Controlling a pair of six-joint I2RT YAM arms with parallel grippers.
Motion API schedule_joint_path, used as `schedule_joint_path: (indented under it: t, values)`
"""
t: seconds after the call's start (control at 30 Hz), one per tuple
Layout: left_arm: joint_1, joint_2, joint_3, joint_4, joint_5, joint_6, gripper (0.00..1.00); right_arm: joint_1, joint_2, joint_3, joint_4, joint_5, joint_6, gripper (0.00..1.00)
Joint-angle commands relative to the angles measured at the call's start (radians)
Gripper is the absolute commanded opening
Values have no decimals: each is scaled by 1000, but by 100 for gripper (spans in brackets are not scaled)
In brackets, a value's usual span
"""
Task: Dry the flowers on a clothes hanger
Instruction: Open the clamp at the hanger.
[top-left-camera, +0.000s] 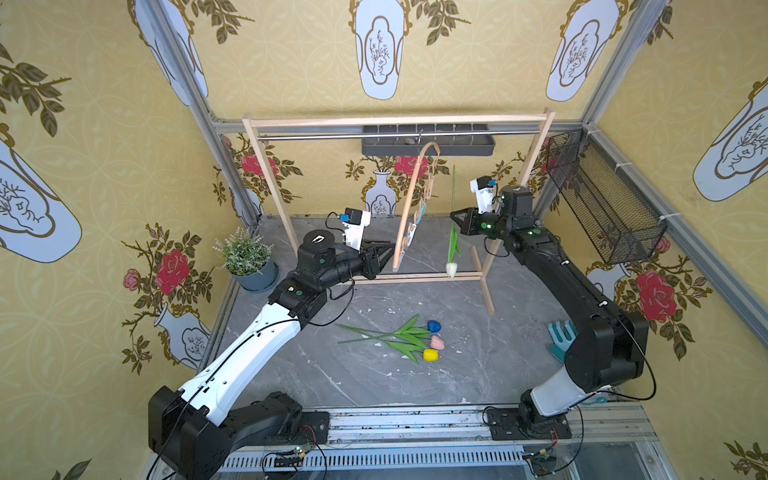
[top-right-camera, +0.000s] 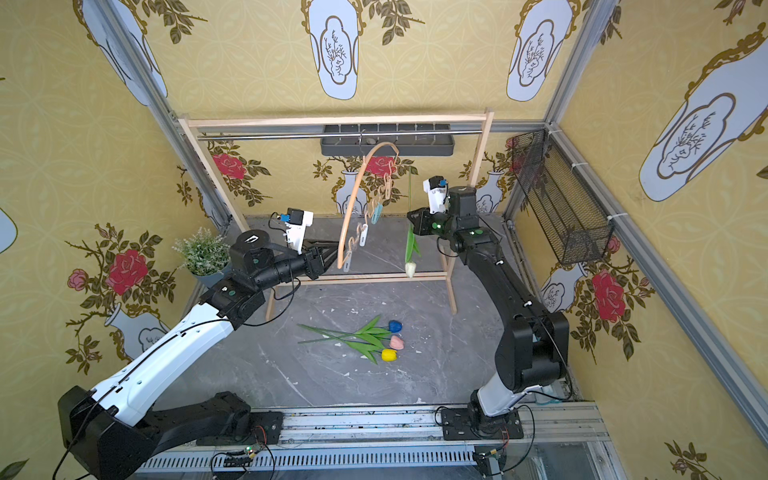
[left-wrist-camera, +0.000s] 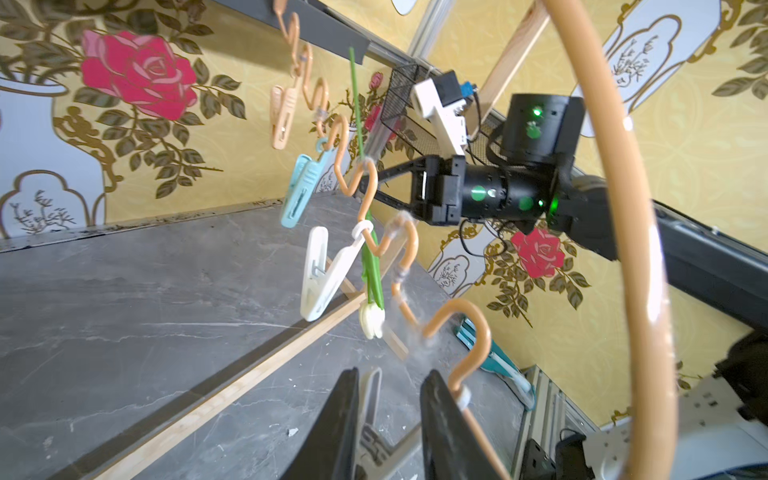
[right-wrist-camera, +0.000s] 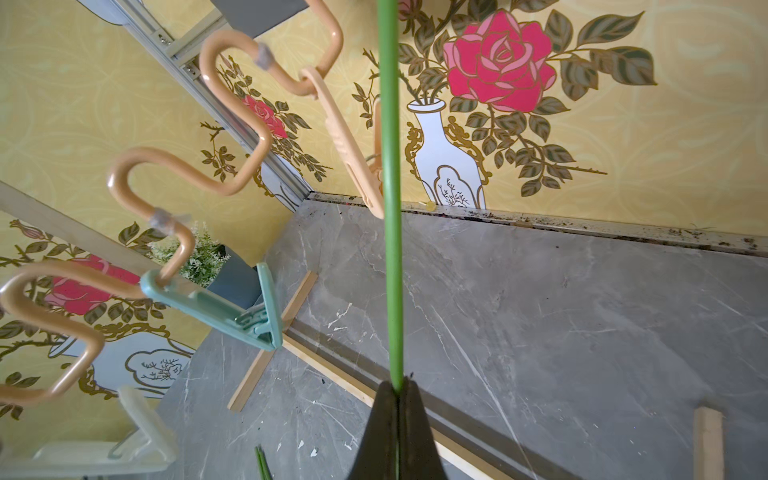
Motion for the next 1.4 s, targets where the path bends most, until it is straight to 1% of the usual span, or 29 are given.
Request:
schedule_joint_path:
  t: [0.0,0.07,0.13,0.23,0.27,0.33,0.4,0.47,0.57,0.73,0.9,1.0,1.17,1.23,1.37]
  values:
    - [-7,17,13,33,47,38,32,-1,32,39,-17,-55,-31,0]
    - [-7,22,17,33,50,48,33,0,54,61,-24,-75,-35,0]
    - [-7,26,18,31,49,66,36,3,74,82,-30,-94,-39,0]
    - [-3,23,19,11,-8,103,44,6,99,109,-41,-132,-51,0]
    - [3,23,17,5,-45,112,47,7,109,121,-52,-142,-61,0]
    - [26,29,21,-5,-96,115,54,14,131,146,-76,-175,-87,0]
    - [63,45,33,-6,-111,103,58,24,149,165,-98,-201,-113,0]
    - [102,71,52,8,-85,86,60,36,156,171,-105,-217,-137,0]
    - [168,136,97,44,-6,74,62,55,164,171,-106,-218,-157,0]
    - [206,266,198,73,110,136,68,76,183,195,-118,-209,-162,0]
    - [259,377,280,112,173,130,68,89,217,253,-168,-221,-186,0]
    - [275,425,312,145,215,140,69,103,232,279,-197,-223,-205,0]
    - [286,500,369,164,288,188,72,115,242,294,-209,-265,-207,0]
    - [293,524,382,181,308,185,73,121,243,299,-211,-271,-208,0]
    - [312,566,385,252,315,162,74,129,254,308,-225,-280,-212,0]
